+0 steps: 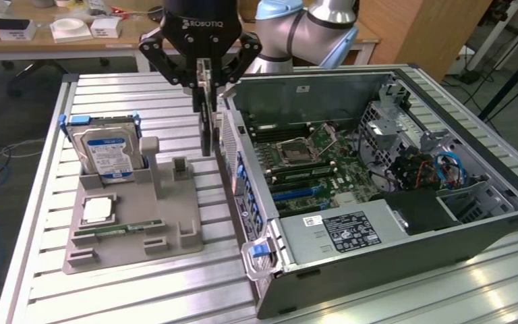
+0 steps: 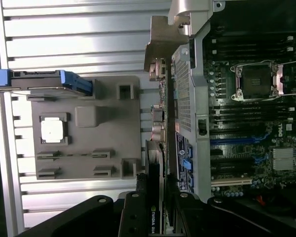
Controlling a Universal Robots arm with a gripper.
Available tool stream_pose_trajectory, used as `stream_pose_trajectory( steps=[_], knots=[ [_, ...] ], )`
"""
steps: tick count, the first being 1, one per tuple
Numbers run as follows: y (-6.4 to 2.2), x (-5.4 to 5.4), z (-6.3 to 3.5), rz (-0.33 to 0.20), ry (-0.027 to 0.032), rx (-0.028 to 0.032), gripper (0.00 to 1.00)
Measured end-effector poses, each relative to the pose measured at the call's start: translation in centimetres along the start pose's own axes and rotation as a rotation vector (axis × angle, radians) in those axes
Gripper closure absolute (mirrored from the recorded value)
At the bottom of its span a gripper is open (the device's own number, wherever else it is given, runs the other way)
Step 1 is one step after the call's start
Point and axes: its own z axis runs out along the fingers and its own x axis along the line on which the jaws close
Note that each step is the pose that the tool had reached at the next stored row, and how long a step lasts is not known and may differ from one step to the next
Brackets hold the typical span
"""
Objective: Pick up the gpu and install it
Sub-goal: 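Pick up the gpu and move the gpu toward the slot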
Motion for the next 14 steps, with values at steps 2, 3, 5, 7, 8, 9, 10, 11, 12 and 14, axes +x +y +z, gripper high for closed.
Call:
stream_pose_trajectory(
  steps=[2, 3, 5, 7, 8, 9, 10, 11, 12, 14],
  knots=[
    [0.04, -0.4, 0.00, 0.000, 0.0001, 0.0000, 0.74],
    [0.05, -0.6, 0.00, 0.000, 0.0001, 0.0001, 0.74],
    [0.08, -1.0, 0.01, 0.000, 0.0001, 0.0001, 0.74],
    [0.11, -1.3, 0.02, 0.000, 0.0000, 0.0001, 0.74],
    [0.13, -1.5, 0.02, 0.000, 0.0001, 0.0000, 0.74],
    [0.14, -1.7, 0.02, 0.000, 0.0000, 0.0000, 0.74],
    [0.15, -1.9, 0.03, 0.000, 0.0000, 0.0000, 0.74],
    [0.17, -2.1, 0.03, 0.000, 0.0000, 0.0000, 0.74],
    [0.18, -2.2, 0.03, 0.000, 0.0001, 0.0000, 0.74],
    [0.21, -2.6, 0.03, 0.000, 0.0001, 0.0000, 0.74]
  ],
)
